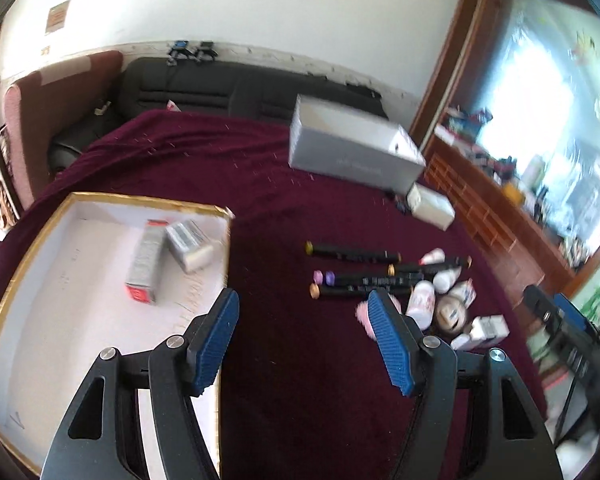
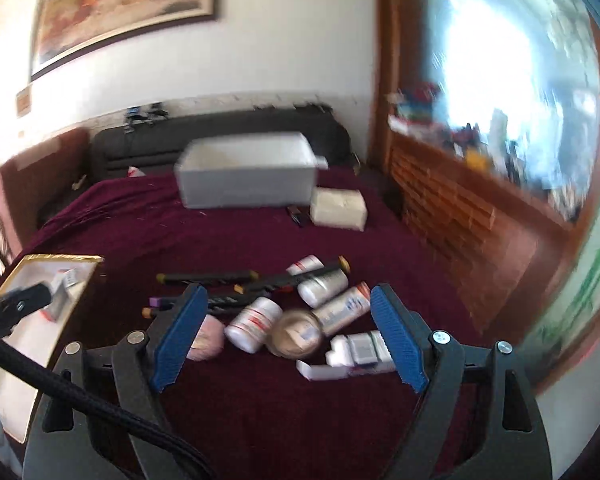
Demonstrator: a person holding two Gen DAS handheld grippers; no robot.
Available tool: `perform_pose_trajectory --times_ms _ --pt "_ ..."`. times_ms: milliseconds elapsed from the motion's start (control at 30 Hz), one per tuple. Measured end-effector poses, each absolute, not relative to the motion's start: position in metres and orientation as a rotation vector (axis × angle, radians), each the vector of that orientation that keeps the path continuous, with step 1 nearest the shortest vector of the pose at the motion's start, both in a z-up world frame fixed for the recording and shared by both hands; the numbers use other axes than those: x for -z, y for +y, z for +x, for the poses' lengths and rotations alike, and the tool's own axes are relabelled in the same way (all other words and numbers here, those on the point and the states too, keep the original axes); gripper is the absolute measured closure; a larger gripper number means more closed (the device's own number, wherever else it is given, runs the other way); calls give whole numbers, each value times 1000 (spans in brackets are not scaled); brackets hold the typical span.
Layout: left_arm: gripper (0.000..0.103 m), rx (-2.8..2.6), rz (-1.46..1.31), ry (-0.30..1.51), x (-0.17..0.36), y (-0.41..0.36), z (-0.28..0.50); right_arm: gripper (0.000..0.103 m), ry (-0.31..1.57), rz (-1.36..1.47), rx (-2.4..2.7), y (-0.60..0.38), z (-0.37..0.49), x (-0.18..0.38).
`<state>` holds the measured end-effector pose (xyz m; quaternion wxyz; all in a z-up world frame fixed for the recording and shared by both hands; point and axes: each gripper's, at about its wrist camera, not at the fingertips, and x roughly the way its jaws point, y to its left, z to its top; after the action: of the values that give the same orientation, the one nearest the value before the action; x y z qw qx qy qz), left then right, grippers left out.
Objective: Organize objects
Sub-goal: 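Withdraw both open grippers from the tray toward the remaining items, then grasp the pink fluffy puff with the left gripper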
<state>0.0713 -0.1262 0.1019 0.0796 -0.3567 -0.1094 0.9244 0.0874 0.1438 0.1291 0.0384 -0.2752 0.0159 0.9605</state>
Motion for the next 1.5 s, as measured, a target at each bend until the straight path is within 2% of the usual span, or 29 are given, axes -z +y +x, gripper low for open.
perform_pose_trajectory --times_ms 133,200,400,567,700,733,767,800,900,1200,1333,1500 --pt "42 -2695 -1153 -253 -82 -91 54 19 371 -944 -2863 210 72 -102" --pt "42 -2680 -1151 -153 -74 -68 47 19 477 -949 -2853 228 70 -93" --pt "42 -2625 -1126 224 -51 -9 22 19 621 -959 -2859 243 64 -73" --pt "42 -2606 -1164 358 -36 18 7 19 687 -928 -2864 252 65 -69" --pt "43 -2581 -1188 380 -23 32 0 19 696 -926 -2859 254 62 -67" --pt "47 -2563 -1204 383 -19 35 -1 19 694 -929 -2858 255 61 -66" --pt "67 -2560 -1215 394 -16 39 0 19 695 -935 -2857 255 60 -65" --pt "70 -2565 -1207 402 -17 39 2 19 701 -938 -2855 255 59 -65" --pt "78 -2567 -1190 340 -27 33 10 19 704 -938 -2853 256 60 -66" --pt "78 -2619 -1027 87 -82 -29 59 19 631 -935 -2896 237 67 -90" --pt "78 -2664 -941 -9 -104 -75 86 19 565 -937 -2934 215 69 -104" --pt "78 -2741 -877 -197 -121 -146 111 19 587 -1032 -3021 179 67 -113"
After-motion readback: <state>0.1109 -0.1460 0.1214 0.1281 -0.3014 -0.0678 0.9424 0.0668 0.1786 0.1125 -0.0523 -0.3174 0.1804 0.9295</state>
